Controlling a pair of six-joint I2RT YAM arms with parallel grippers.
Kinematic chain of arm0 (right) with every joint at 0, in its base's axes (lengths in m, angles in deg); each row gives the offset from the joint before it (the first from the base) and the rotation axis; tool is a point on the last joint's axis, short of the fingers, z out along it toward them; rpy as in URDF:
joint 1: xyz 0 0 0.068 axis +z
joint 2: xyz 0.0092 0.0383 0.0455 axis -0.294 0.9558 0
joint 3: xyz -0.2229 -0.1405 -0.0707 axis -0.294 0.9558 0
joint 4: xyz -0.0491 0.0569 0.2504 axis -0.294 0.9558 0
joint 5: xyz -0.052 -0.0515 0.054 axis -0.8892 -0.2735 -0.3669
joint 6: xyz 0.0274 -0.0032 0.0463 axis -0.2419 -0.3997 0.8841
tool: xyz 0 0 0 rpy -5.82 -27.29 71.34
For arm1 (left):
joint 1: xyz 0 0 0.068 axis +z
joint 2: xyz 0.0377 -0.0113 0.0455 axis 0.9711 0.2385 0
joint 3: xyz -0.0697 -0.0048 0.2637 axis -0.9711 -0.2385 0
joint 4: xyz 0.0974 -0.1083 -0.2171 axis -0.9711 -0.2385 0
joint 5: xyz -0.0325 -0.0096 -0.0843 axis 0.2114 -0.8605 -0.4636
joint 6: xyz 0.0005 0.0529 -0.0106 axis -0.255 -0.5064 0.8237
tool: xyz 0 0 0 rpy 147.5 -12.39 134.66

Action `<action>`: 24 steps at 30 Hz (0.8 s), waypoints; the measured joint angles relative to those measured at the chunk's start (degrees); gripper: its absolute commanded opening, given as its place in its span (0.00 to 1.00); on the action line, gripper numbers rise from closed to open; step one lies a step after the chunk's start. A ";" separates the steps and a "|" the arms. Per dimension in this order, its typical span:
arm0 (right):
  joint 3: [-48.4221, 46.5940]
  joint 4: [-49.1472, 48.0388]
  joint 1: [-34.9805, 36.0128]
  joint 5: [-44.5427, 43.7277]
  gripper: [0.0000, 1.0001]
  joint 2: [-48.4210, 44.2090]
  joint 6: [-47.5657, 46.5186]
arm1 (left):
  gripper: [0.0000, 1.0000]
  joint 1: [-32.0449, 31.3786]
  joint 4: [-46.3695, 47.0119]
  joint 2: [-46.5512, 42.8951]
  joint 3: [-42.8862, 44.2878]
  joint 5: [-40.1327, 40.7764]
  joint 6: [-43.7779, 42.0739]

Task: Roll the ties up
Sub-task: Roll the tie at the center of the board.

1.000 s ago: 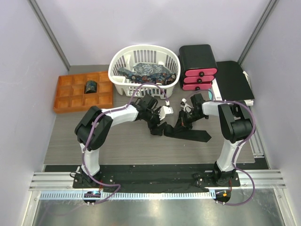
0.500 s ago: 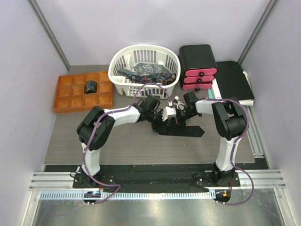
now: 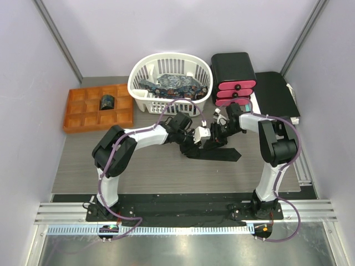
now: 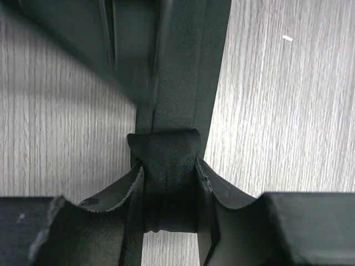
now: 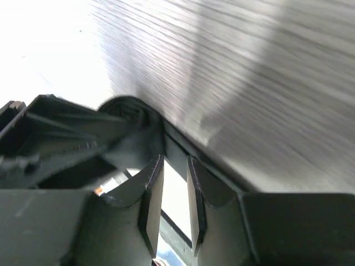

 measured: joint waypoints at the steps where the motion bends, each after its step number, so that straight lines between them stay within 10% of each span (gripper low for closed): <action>1: -0.02 1.29 -0.83 -0.11 0.29 -0.66 -0.74 | 0.23 -0.09 -0.11 0.00 0.04 0.39 -0.02; 24: -3.54 11.08 -1.03 1.86 0.21 5.42 -6.03 | 0.23 1.84 -3.48 -0.15 1.03 -4.24 -3.34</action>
